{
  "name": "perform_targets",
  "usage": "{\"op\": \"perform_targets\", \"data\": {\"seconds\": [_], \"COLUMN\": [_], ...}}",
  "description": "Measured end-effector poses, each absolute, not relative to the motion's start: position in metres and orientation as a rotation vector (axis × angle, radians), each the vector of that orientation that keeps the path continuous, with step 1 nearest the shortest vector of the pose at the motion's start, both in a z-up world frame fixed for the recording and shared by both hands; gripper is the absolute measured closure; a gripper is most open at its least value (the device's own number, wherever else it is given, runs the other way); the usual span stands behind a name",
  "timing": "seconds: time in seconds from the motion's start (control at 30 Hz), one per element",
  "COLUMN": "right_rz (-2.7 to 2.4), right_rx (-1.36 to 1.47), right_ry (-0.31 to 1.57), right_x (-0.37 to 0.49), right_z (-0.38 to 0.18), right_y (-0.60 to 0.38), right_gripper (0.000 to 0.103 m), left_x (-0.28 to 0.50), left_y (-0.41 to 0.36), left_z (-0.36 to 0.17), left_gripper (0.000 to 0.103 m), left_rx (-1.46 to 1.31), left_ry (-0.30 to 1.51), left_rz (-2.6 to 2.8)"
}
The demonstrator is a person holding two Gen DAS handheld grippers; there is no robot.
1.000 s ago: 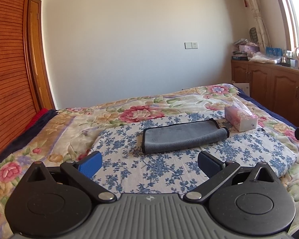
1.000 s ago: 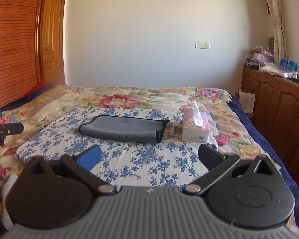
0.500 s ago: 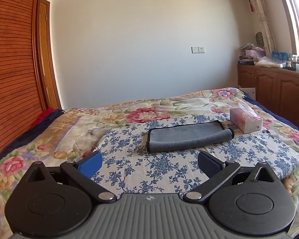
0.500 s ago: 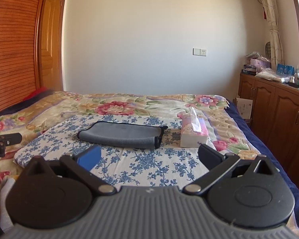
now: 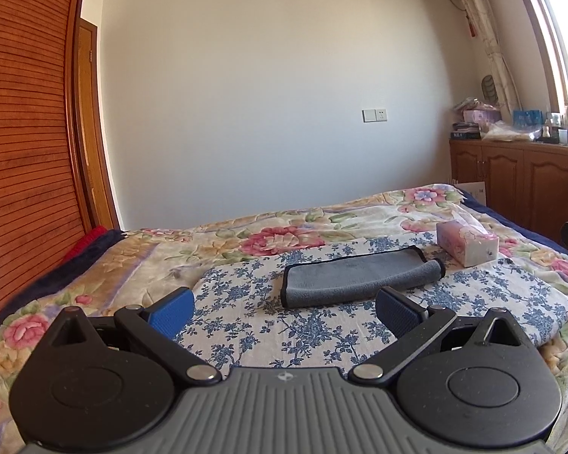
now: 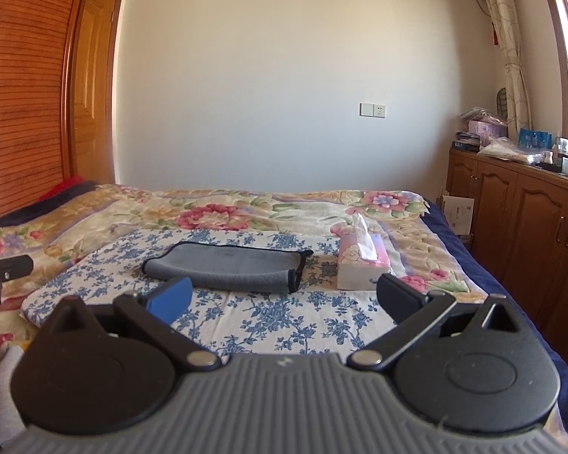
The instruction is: Fold towel
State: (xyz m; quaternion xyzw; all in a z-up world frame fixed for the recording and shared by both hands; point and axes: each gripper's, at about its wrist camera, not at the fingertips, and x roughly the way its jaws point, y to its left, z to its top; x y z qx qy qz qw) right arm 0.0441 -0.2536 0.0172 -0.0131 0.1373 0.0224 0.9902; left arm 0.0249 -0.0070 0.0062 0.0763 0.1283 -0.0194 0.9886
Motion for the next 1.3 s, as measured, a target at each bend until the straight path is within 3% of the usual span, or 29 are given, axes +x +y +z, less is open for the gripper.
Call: {"op": "perform_targets", "data": {"seconds": [1.3], "right_rz": [0.014], "right_rx": [-0.021], "right_ry": [0.240], "right_x": [0.0417], "right_z": [0.0171], "right_y": [-0.2569], "right_gripper": [0.000], "left_x": [0.0283], "left_y": [0.0028], "left_z": [0.0039], "left_gripper": [0.000], "left_rx": [0.128], "left_ry": [0.246], "left_rz": [-0.008]}}
